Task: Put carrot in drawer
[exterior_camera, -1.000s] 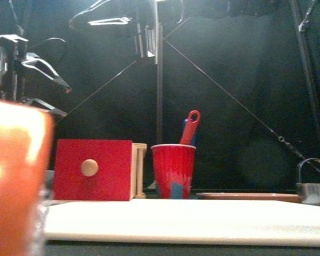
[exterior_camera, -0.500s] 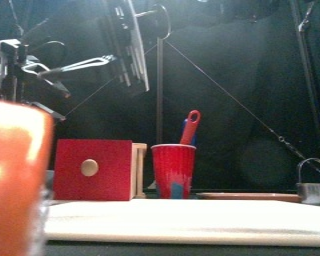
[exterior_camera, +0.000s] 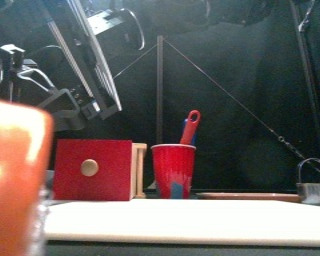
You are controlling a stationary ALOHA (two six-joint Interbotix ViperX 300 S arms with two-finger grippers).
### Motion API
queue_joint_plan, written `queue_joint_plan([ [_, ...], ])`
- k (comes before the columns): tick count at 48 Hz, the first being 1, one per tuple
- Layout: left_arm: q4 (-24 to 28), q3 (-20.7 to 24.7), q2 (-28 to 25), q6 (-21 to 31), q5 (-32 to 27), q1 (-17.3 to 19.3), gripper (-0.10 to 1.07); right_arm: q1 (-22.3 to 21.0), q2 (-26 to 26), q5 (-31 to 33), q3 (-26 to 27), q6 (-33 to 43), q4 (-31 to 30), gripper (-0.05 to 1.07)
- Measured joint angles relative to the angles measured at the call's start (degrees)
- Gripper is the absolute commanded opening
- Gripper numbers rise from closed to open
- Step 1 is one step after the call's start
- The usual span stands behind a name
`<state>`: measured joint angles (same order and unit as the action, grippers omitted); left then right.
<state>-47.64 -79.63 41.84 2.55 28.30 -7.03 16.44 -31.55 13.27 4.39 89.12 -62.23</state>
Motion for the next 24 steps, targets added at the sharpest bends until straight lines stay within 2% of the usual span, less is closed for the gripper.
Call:
queue_joint_plan([
  [11, 0.0, -0.5, 0.0, 0.0, 0.0, 0.0, 0.88, 1.0, -4.1, 7.9, 5.0, -8.7, 6.7, 1.02],
  [24, 0.0, -1.1, -0.1, 0.0, 0.0, 0.1, 0.88, 1.0, -7.6, 9.3, 11.1, -22.0, 18.2, 1.02],
])
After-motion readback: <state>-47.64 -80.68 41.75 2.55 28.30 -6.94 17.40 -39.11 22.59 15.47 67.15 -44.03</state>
